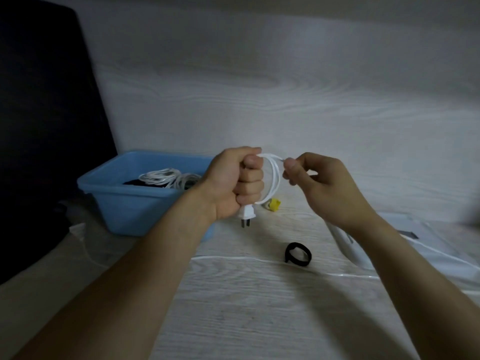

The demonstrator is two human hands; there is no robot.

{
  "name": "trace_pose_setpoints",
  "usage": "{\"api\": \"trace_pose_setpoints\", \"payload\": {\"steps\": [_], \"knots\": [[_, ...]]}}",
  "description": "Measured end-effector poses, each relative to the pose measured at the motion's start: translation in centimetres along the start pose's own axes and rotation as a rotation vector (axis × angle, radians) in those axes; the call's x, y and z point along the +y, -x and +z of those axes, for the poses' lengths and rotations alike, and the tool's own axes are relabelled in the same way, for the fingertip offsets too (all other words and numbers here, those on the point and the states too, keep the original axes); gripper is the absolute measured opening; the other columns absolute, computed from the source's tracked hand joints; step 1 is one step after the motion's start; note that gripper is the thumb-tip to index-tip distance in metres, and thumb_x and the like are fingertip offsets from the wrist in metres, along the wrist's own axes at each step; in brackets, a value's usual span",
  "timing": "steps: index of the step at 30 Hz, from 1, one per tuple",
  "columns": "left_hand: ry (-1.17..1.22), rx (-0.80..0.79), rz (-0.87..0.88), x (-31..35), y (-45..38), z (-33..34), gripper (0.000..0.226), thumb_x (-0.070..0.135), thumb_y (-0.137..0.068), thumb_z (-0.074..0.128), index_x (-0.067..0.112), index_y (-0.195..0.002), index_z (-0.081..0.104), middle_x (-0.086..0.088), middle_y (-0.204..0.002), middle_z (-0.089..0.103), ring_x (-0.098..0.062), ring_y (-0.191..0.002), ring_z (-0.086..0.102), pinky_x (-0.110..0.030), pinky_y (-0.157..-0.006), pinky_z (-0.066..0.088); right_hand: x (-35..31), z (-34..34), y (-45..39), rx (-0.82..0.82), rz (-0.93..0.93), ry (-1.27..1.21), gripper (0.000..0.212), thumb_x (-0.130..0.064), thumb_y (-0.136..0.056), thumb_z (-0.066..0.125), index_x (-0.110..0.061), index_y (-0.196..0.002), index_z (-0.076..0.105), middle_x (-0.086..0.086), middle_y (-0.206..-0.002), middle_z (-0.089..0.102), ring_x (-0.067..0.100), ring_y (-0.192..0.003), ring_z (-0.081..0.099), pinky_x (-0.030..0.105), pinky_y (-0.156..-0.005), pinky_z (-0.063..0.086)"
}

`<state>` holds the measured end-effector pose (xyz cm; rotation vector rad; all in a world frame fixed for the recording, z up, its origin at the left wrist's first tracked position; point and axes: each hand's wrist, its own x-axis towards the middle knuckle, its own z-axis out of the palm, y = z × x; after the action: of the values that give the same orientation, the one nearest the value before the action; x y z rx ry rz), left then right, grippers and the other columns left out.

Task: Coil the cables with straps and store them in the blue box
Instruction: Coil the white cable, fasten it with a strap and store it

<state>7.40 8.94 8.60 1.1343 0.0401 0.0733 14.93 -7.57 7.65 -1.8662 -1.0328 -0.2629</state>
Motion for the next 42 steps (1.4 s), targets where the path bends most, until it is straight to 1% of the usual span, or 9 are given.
{"api": "trace_pose_setpoints", "payload": {"steps": [6,9,12,18,25,29,32,36,42], "knots": [[0.600,0.265,0.220,1.7,0.0,-2.8,0.052,0.038,-0.096,0.031,0.021,-0.046,0.029,0.008,-0.039,0.018,-0.009,-0.028,0.015,-0.018,-0.033,0.010,1.7,-2.5,-0.5,0.031,0.015,0.090,0.017,-0.039,-0.093,0.063,-0.023,-0.087,0.067,-0.009,-0.079,0.066,0.014,-0.055,0.056,0.027,-0.058,0.044],[0.758,0.315,0.355,2.5,0.4,-3.4,0.048,0.039,-0.096,0.032,0.018,-0.054,0.035,0.006,-0.046,0.022,-0.011,-0.035,0.018,-0.020,-0.036,0.018,1.7,-2.7,-0.5,-0.155,-0.014,0.161,0.008,-0.031,-0.093,0.065,-0.027,-0.088,0.071,-0.009,-0.085,0.071,0.025,-0.071,0.067,0.042,-0.073,0.056],[0.829,0.293,0.428,3.0,0.7,-2.6,0.046,0.041,-0.099,0.029,0.015,-0.063,0.040,0.004,-0.052,0.028,-0.012,-0.040,0.023,-0.024,-0.043,0.024,1.1,-1.6,-0.1,-0.315,-0.076,0.246,0.008,-0.025,-0.093,0.066,-0.028,-0.093,0.074,-0.010,-0.083,0.071,0.016,-0.065,0.064,0.030,-0.066,0.052],[0.401,0.384,0.519,2.4,-0.4,-0.4,0.038,0.018,-0.105,0.027,0.014,-0.072,0.045,0.006,-0.046,0.033,-0.009,-0.038,0.031,-0.022,-0.047,0.031,-1.8,0.3,1.1,-0.587,-0.122,0.334,0.027,-0.018,-0.093,0.067,-0.034,-0.114,0.070,-0.013,-0.101,0.069,0.008,-0.082,0.064,0.020,-0.074,0.050],[-0.561,0.315,0.505,1.2,0.6,0.3,0.030,0.016,-0.105,0.040,0.004,-0.088,0.062,-0.003,-0.055,0.051,-0.015,-0.050,0.048,-0.027,-0.057,0.044,-3.9,-1.9,1.1,-0.499,-0.134,0.321,0.025,-0.011,-0.097,0.058,-0.028,-0.111,0.071,-0.018,-0.087,0.071,0.003,-0.076,0.064,0.014,-0.067,0.045],[-0.754,0.112,0.404,1.2,1.4,0.4,0.029,0.013,-0.103,0.045,0.001,-0.087,0.066,-0.003,-0.056,0.061,-0.014,-0.050,0.054,-0.020,-0.053,0.046,-4.6,-3.8,1.1,-0.563,-0.102,0.325,0.021,-0.014,-0.097,0.058,-0.029,-0.106,0.069,-0.020,-0.077,0.071,0.002,-0.066,0.062,0.016,-0.062,0.047],[-0.990,-0.119,0.197,1.0,2.2,0.2,0.034,0.020,-0.104,0.045,0.013,-0.079,0.067,-0.007,-0.065,0.067,-0.016,-0.054,0.059,-0.026,-0.054,0.049,-4.6,-4.5,1.0,-0.383,-0.089,0.314,0.011,-0.032,-0.087,0.073,-0.026,-0.088,0.064,-0.013,-0.068,0.072,0.005,-0.058,0.063,0.021,-0.057,0.047],[-0.749,-0.336,-0.037,0.9,2.2,0.3,0.046,0.031,-0.105,0.031,0.001,-0.093,0.063,-0.002,-0.051,0.046,-0.009,-0.037,0.034,-0.025,-0.042,0.027,-4.3,-5.0,0.7,-0.103,-0.103,0.332,0.035,-0.055,-0.072,0.075,-0.023,-0.070,0.059,0.000,-0.053,0.061,0.009,-0.043,0.050,0.019,-0.045,0.039],[-0.218,-0.393,-0.024,0.9,1.5,0.1,0.035,0.036,-0.099,0.035,0.017,-0.070,0.045,0.011,-0.047,0.026,-0.007,-0.042,0.010,-0.022,-0.039,0.013,-3.3,-4.8,0.4,-0.137,-0.031,0.258,0.035,-0.050,-0.088,0.061,-0.019,-0.074,0.067,-0.002,-0.054,0.063,0.003,-0.037,0.046,0.010,-0.043,0.034]]}}
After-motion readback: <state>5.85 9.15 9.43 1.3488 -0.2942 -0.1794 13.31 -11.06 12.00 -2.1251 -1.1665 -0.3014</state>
